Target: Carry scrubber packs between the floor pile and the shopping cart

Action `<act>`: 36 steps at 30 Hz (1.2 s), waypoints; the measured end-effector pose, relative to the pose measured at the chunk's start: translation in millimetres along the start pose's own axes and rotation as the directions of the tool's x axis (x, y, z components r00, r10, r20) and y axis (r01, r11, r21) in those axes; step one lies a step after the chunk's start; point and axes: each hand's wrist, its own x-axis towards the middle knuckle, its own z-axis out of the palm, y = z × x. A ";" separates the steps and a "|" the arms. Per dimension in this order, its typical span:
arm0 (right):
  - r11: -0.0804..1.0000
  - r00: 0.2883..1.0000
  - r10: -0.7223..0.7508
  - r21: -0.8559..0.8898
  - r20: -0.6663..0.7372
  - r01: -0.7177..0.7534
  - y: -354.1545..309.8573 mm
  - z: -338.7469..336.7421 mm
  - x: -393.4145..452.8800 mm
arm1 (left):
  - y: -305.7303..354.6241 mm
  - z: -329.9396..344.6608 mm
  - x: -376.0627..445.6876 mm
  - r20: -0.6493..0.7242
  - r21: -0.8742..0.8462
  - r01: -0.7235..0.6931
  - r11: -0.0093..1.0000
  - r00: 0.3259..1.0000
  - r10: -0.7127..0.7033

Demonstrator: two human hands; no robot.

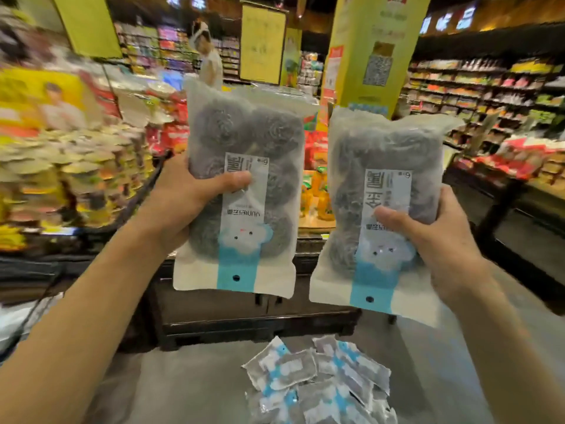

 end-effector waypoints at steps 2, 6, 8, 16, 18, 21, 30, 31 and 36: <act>1.000 0.996 -0.015 0.020 0.091 0.014 0.6 47.2 6.5 | 4.2 -43.0 -8.4 -0.093 0.025 -0.011 1.000 0.996 0.014; 0.996 0.967 -0.045 0.084 0.252 0.024 -0.5 153.6 12.1 | 8.3 -138.8 -28.0 -0.285 0.076 -0.007 0.997 0.958 0.029; 0.993 0.940 -0.047 0.114 0.338 0.008 0.5 211.6 12.1 | 10.0 -191.5 -39.8 -0.361 0.089 -0.012 0.996 0.932 0.044; 0.979 0.766 -0.092 0.198 0.636 -0.047 -7.8 439.9 -13.4 | 18.4 -379.7 -106.1 -0.654 0.169 0.011 0.986 0.749 0.104; 0.976 0.717 -0.108 0.209 0.688 -0.054 -11.2 488.3 -20.2 | 20.4 -413.6 -124.0 -0.712 0.174 0.019 0.985 0.693 0.113; 0.973 0.633 -0.125 0.220 0.764 -0.074 -14.8 551.9 -29.0 | 21.3 -455.4 -145.1 -0.796 0.163 0.033 0.986 0.594 0.112; 0.971 0.441 -0.139 0.209 0.887 -0.114 8.4 709.9 -7.9 | -3.9 -539.5 -136.8 -0.929 0.133 0.107 0.985 0.359 0.086; 0.969 0.424 -0.139 0.212 0.895 -0.130 13.1 727.0 -1.4 | -8.6 -546.9 -129.8 -0.937 0.131 0.115 0.985 0.339 0.085; 0.971 0.286 -0.115 0.168 0.951 -0.168 38.6 814.0 36.4 | -35.5 -583.8 -92.1 -0.981 0.074 0.143 0.987 0.191 0.046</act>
